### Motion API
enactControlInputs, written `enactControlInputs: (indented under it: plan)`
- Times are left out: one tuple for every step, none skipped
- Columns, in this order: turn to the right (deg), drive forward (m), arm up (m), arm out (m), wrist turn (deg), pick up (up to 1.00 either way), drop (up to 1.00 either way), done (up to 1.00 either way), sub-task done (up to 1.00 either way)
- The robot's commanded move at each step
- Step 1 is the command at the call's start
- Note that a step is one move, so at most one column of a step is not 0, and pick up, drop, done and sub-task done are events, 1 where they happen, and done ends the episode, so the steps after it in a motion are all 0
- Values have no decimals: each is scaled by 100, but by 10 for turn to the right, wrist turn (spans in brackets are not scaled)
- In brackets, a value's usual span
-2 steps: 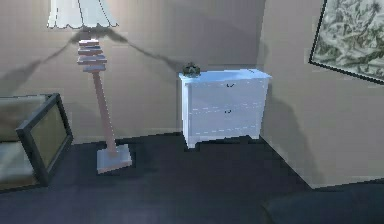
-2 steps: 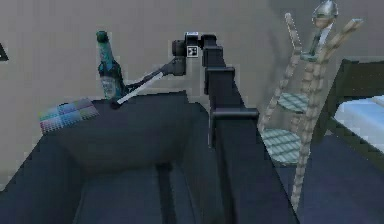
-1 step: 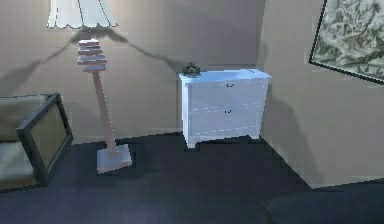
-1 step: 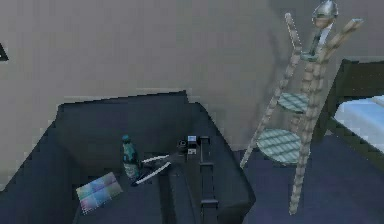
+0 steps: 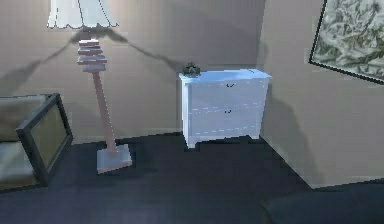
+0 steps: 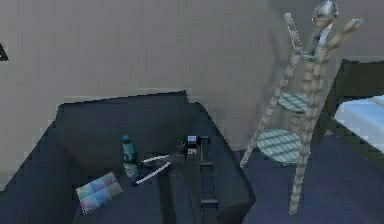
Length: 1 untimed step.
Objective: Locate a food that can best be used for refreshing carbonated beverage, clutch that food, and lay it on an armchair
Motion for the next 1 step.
enactControlInputs:
  plan:
    - [0,0,0,0,0,0,100,0,0]
